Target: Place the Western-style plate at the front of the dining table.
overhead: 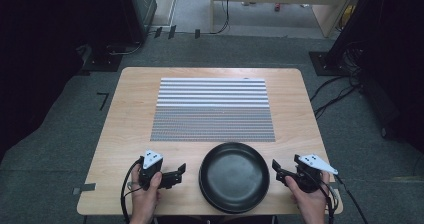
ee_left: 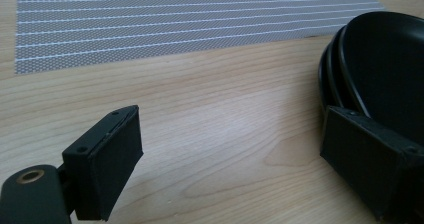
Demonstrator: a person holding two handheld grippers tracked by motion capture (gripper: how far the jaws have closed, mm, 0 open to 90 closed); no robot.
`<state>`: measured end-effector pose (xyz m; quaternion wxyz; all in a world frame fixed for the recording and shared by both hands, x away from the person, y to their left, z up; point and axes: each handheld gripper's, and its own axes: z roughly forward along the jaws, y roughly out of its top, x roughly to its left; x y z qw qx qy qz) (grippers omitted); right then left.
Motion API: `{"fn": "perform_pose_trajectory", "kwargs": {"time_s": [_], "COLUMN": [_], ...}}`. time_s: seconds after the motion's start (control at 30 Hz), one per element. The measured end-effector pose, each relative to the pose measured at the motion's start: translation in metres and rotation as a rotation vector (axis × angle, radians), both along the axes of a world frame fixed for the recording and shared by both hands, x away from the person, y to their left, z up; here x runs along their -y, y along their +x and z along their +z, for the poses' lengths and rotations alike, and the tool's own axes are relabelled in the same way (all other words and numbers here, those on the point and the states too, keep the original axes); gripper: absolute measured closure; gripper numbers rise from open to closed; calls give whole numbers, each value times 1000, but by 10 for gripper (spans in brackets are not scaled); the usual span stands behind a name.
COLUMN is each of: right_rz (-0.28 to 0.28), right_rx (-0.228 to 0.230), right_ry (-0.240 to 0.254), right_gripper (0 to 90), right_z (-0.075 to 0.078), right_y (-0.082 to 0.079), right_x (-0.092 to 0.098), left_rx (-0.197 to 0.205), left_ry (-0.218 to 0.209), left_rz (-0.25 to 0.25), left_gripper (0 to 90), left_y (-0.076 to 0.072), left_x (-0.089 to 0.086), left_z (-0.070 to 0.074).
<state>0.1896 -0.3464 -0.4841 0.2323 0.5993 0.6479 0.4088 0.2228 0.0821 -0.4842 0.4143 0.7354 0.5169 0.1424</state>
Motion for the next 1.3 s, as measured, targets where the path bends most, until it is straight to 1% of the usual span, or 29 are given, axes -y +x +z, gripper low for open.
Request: {"fn": "perform_pose_trajectory", "kwargs": {"time_s": [0.03,0.2,0.37,0.53,0.67,0.73,0.8,0.9,1.0,1.03,1.07,1.1,1.13,1.17,1.2,1.3], "right_rz": [6,11,13,8,8,8,6,14,26,33,43,43,61,61,73,79], "right_rx": [8,18,17,12,16,20,31,38,37,37,36,36,34,34,32,31], "right_ry": [1,3,14,19,16,16,6,5,16,25,43,43,59,59,60,70], "right_gripper": [139,144,150,185,213,242,296,324,386,416,441,441,474,474,504,551], "right_z": [0,2,3,2,3,3,3,3,3,3,3,3,3,3,2,1], "right_y": [0,-1,-1,-1,-2,-2,-3,-4,-4,-4,-4,-4,-4,-4,-4,-5], "right_x": [-2,-8,-12,-18,-20,-22,-24,-26,-27,-27,-27,-27,-27,-27,-29,-30], "left_rx": [-1,-6,-6,-6,0,1,3,3,3,3,2,2,1,1,-1,-5], "left_ry": [-6,-21,-34,-41,-56,-68,-70,-71,-77,-77,-86,-86,-89,-89,-91,-93], "left_rz": [-6,-17,-27,-42,-57,-67,-79,-95,-107,-107,-115,-115,-123,-123,-133,-143], "left_gripper": [97,97,97,97,97,97,97,98,99,99,99,99,99,99,99,101], "left_y": [-1,-2,-4,-6,-7,-8,-9,-11,-12,-12,-13,-13,-14,-14,-15,-16], "left_x": [2,6,9,14,17,19,22,26,29,29,31,31,33,33,35,37], "left_z": [0,1,2,2,3,3,4,4,4,4,4,4,4,4,4,4]}}
